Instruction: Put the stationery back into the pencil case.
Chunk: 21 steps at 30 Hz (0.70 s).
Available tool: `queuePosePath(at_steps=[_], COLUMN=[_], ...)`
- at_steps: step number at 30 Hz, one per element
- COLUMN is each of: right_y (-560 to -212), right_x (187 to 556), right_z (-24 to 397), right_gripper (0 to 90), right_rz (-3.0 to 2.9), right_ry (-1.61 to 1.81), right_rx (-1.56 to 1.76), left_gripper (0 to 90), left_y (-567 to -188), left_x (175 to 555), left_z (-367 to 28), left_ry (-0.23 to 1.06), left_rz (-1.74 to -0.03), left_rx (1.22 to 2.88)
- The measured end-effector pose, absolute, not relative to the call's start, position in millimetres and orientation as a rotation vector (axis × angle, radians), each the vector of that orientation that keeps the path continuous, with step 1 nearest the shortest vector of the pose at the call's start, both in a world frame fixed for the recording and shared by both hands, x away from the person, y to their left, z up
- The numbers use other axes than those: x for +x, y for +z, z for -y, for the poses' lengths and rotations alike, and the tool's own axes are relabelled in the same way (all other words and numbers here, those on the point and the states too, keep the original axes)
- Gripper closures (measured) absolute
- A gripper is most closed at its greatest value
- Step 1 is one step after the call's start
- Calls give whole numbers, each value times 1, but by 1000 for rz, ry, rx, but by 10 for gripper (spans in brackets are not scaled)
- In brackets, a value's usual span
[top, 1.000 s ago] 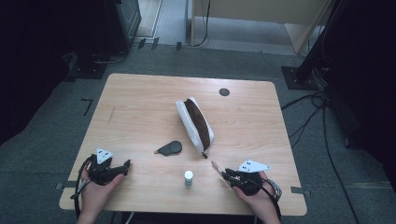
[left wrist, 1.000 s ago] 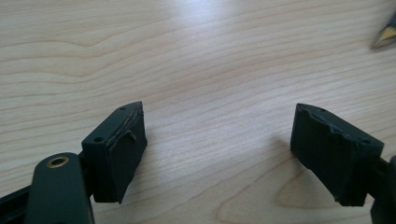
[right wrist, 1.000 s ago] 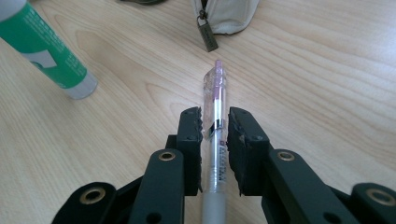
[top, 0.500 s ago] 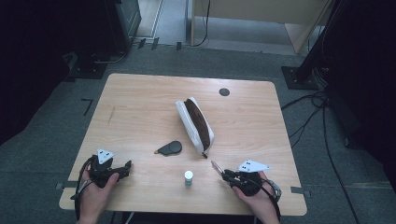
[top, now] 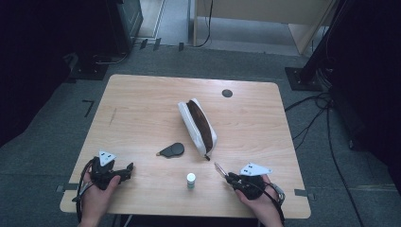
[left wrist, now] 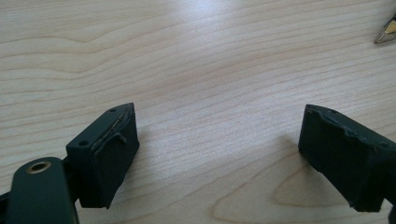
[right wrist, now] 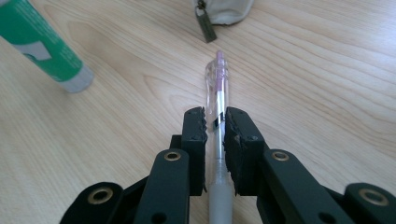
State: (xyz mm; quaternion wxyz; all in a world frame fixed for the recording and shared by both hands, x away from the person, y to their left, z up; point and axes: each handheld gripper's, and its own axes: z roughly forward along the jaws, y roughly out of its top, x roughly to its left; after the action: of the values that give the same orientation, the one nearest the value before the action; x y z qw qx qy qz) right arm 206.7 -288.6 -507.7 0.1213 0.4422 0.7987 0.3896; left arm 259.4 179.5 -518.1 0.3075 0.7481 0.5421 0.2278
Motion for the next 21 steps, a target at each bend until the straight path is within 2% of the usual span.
queuePosePath(at_steps=[21], right_y=[-516], right_x=[205], right_z=[281], right_gripper=[799], right_rz=[-2328], right_ry=[1061], right_rx=[1247], left_gripper=[121], left_y=[-518], left_x=[259], left_z=[-179], left_ry=[603], left_rz=[-1434], left_rx=[1977])
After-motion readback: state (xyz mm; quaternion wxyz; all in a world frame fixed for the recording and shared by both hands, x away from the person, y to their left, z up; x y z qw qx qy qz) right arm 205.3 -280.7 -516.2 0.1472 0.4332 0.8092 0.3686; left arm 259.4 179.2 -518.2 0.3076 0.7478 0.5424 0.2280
